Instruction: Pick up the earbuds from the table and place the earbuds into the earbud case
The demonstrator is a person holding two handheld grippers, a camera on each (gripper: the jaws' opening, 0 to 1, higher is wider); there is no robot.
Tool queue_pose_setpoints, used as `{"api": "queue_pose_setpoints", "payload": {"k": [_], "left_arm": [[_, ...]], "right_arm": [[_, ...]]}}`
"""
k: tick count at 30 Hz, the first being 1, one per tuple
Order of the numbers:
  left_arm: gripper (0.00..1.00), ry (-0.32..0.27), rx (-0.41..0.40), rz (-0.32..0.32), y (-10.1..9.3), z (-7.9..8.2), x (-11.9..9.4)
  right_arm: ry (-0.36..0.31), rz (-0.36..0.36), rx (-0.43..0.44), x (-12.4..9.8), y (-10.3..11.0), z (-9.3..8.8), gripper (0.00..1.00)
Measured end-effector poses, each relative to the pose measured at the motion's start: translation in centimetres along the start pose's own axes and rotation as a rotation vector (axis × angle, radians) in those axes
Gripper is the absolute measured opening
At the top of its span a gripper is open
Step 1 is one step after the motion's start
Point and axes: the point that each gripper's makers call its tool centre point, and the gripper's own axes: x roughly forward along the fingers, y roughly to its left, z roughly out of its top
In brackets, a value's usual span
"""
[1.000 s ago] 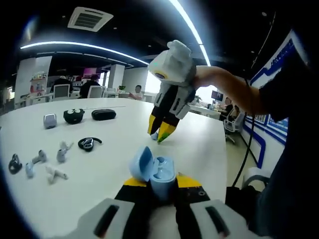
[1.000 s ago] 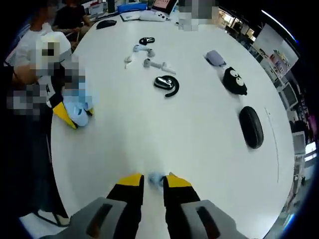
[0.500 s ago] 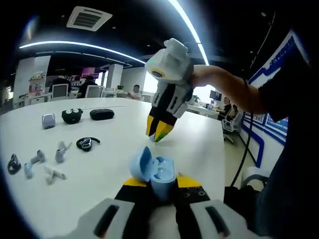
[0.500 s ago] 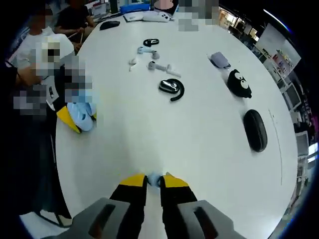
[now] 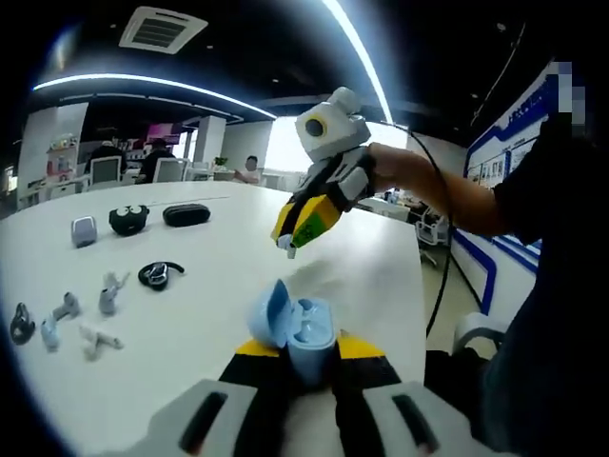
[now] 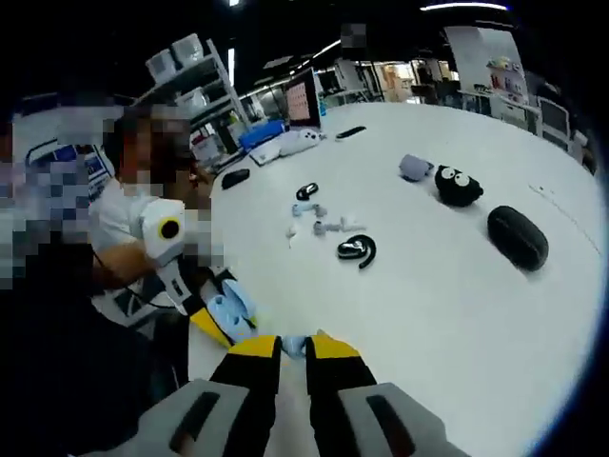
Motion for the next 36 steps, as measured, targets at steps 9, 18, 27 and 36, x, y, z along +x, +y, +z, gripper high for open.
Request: {"api": "queue_pose_setpoints", "payload": {"k": [9, 18, 27, 36], "left_arm": [[0.19, 0.039, -0.035, -0.052, 0.1, 0.2, 0.8], [0.19, 0.049, -0.047, -0.087, -0.2, 0.4, 1.5], [0.19, 0.051, -0.048, -0.088, -0.2, 0.4, 1.5], [0.19, 0.051, -0.045, -0.089, -0.2, 0.4, 1.5]], "right_arm": [[-0.25, 0.254, 0.179, 0.5, 3.4, 2.6, 0.1], [-0.231, 0.315, 0.148, 2.1, 4.2, 1.5, 0.1], [-0.191, 0.311, 0.144, 2.3, 3.9, 0.8, 0.1], [-0.171, 0.321, 0.114, 2.4, 3.8, 0.3, 0.1]]}}
